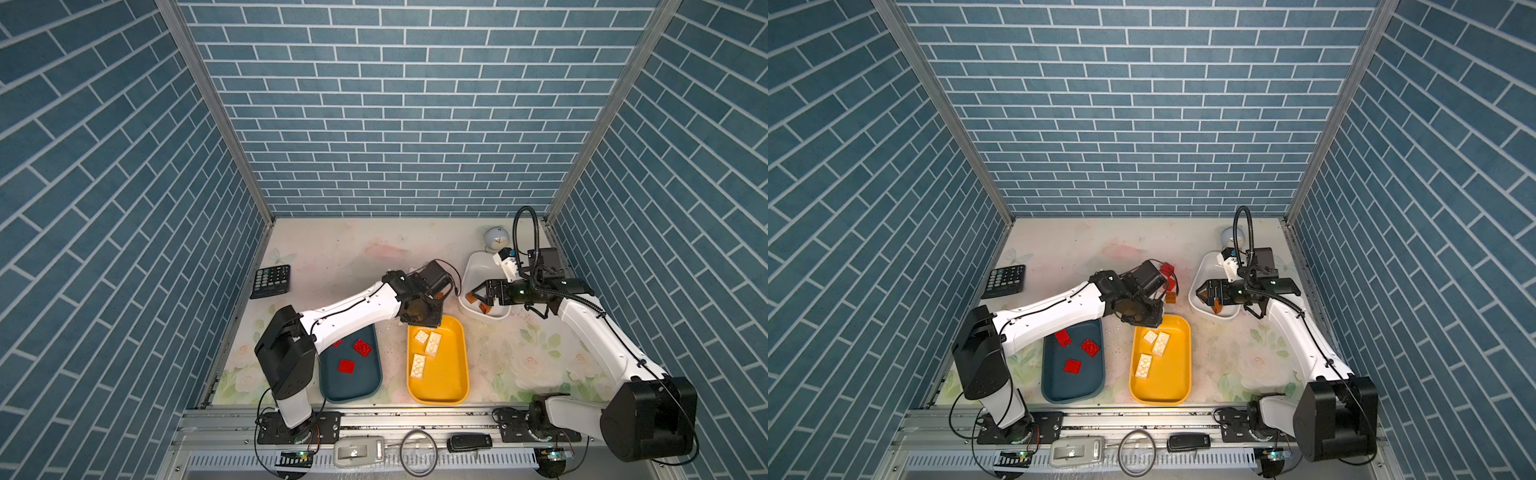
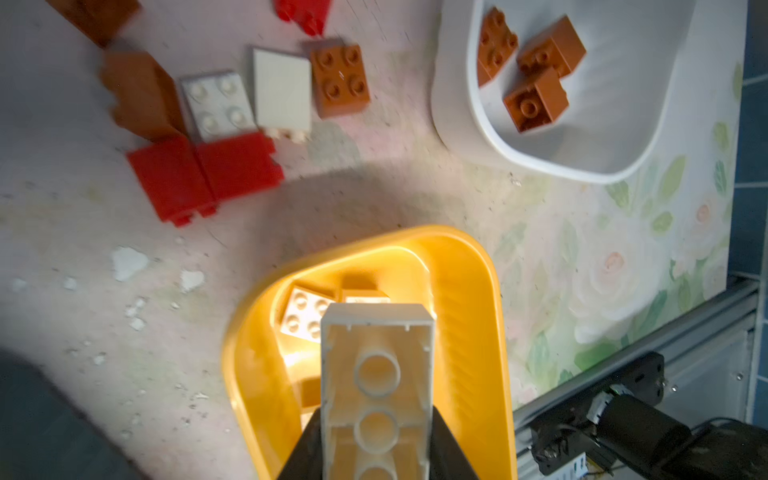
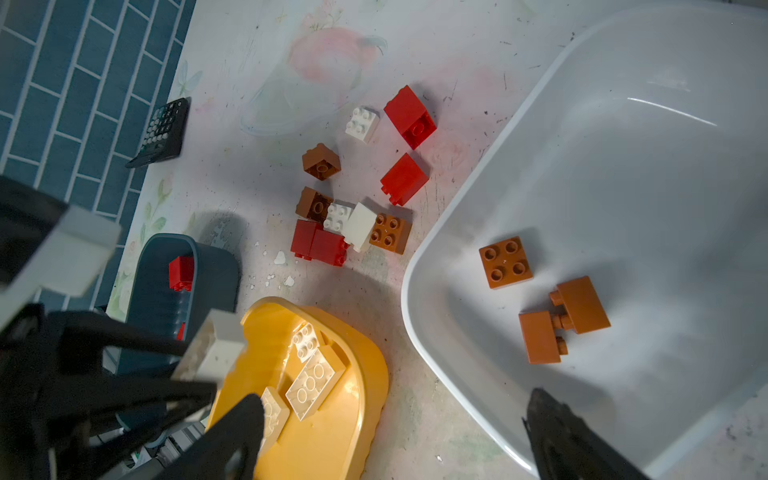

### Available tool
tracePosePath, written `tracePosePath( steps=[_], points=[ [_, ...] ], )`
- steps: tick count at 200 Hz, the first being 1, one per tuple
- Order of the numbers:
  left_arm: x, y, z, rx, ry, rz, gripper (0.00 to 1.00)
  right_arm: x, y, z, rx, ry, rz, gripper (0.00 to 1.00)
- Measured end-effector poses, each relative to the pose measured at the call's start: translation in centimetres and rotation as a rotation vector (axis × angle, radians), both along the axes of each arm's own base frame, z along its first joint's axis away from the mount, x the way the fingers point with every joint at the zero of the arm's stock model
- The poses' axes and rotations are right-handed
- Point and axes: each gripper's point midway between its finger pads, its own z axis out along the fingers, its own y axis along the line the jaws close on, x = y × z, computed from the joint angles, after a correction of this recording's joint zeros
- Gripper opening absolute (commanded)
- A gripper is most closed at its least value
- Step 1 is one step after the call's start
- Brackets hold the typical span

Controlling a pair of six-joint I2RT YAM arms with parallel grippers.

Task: Sort the legos into containers by color
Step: 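Carry the long white brick over the yellow tray and release it, then return the left gripper to the pile and grasp a brown 1x2 brick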

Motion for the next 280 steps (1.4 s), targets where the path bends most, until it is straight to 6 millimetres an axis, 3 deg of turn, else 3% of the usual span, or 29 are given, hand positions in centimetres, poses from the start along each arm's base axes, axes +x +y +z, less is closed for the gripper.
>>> tracePosePath(
  steps=[24, 52, 104, 156, 195, 241, 280],
  points=[
    [-3.0, -1.1, -1.5, -0.008, 0.049, -0.025, 0.34, -0.1, -0.1, -0.1, -0.005, 0.004, 0.001, 0.98],
    [-4.9, -0.9, -3.3, 0.012, 0.098, -0.029, 0.39, -0.2, -0.1, -0.2, -0.009, 0.006, 0.006, 0.98],
    [-5.6, -0.4, -4.3, 0.023, 0.131, -0.020, 0.55, -0.2, -0.1, -0.2, -0.009, 0.006, 0.007, 0.98],
    [-5.3, 0.1, -4.3, 0.037, 0.139, -0.019, 0.62, -0.2, -0.1, -0.2, -0.009, 0.006, 0.007, 0.98],
    [-1.9, 1.2, -2.9, 0.031, 0.096, 0.017, 0.68, -0.2, -0.1, -0.2, -0.009, 0.006, 0.007, 0.99],
    [4.7, 4.4, -0.4, 0.014, 0.015, 0.088, 0.79, -0.2, -0.1, -0.2, -0.008, 0.005, 0.007, 0.98],
    [10.5, 7.1, 1.5, 0.014, -0.064, 0.123, 0.77, -0.2, -0.1, -0.1, -0.005, 0.003, 0.009, 0.98]
  ],
)
